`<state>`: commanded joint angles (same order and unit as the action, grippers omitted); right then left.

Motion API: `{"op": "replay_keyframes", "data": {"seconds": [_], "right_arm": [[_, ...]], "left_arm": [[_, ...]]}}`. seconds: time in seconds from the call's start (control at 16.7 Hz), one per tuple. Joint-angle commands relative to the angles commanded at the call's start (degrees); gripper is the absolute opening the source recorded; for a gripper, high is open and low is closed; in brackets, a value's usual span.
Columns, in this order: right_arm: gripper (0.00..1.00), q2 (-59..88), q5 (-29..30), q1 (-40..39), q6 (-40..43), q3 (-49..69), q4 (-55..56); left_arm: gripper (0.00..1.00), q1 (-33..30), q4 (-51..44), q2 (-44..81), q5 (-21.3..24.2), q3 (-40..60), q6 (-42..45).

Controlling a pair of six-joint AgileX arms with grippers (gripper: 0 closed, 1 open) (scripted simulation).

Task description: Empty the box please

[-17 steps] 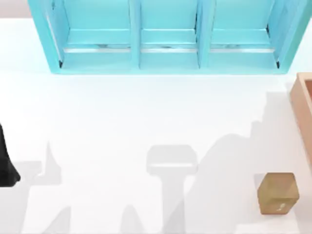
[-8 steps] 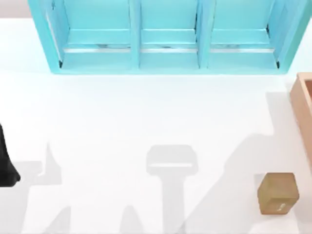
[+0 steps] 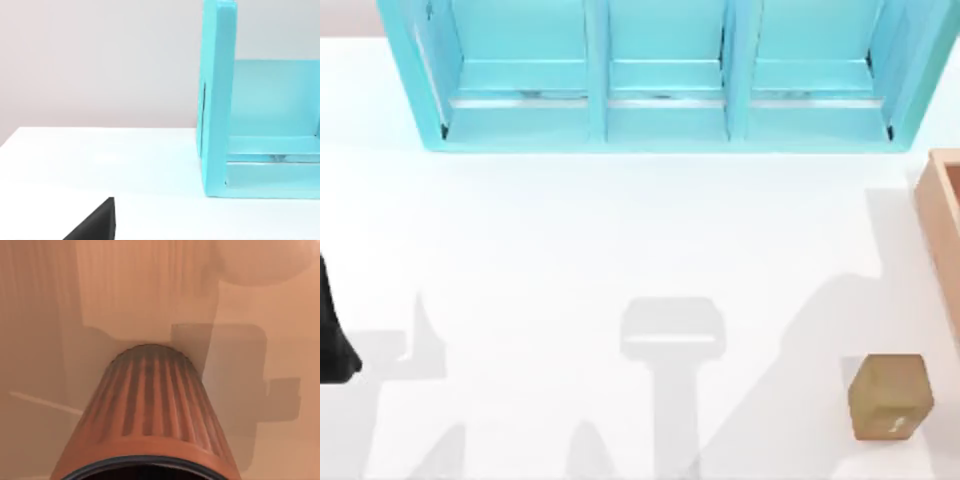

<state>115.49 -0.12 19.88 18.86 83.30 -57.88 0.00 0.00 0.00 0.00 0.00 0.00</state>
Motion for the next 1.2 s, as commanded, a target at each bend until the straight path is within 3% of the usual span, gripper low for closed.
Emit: {"op": "replay_keyframes", "data": {"seconds": [0.36,0.96,1.2], "right_arm": [[0.02,0.00,0.00,0.00,0.00,0.00,0.00],[0.00,-0.13,-0.11,0.03,-0.07,0.11,-0.15],[0.00,-2.17,-2.35,0.84,0.00,5.00,-5.99]], "left_arm": [[1.00,0.00,0.00,0.00,0.00,0.00,0.00],[1.00,0.00,0.00,0.00,0.00,0.00,0.00],[1.00,0.00,0.00,0.00,0.00,0.00,0.00]]}}
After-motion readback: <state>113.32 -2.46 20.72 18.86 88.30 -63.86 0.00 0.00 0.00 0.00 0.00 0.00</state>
